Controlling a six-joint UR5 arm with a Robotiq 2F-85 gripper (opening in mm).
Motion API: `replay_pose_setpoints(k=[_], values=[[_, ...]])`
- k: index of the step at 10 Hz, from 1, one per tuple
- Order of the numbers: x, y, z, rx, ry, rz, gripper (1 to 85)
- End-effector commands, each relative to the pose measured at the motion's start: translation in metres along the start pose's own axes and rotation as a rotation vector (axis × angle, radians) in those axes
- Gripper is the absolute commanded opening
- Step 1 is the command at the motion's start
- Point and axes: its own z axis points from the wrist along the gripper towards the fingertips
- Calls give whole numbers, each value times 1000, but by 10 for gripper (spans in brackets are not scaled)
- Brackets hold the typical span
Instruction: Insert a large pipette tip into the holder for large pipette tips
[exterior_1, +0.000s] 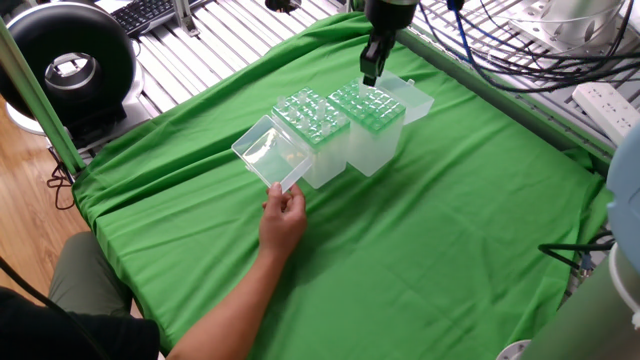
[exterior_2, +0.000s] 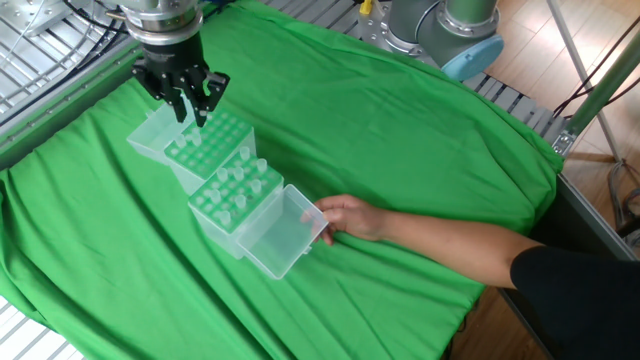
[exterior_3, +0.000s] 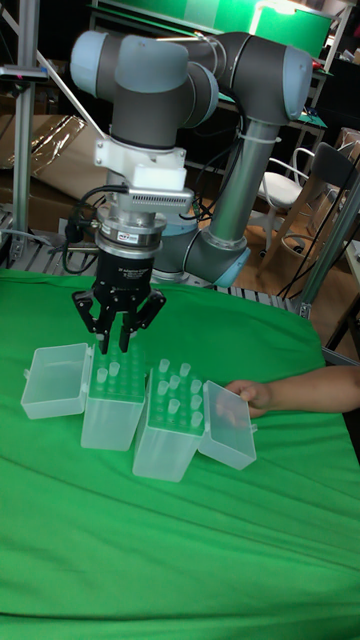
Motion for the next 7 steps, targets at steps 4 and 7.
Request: replay_pose_setpoints(k=[4,7], values=[[-13,0,15,-12,-47,107,367],[-8,-1,18,-1,-24,128,367]])
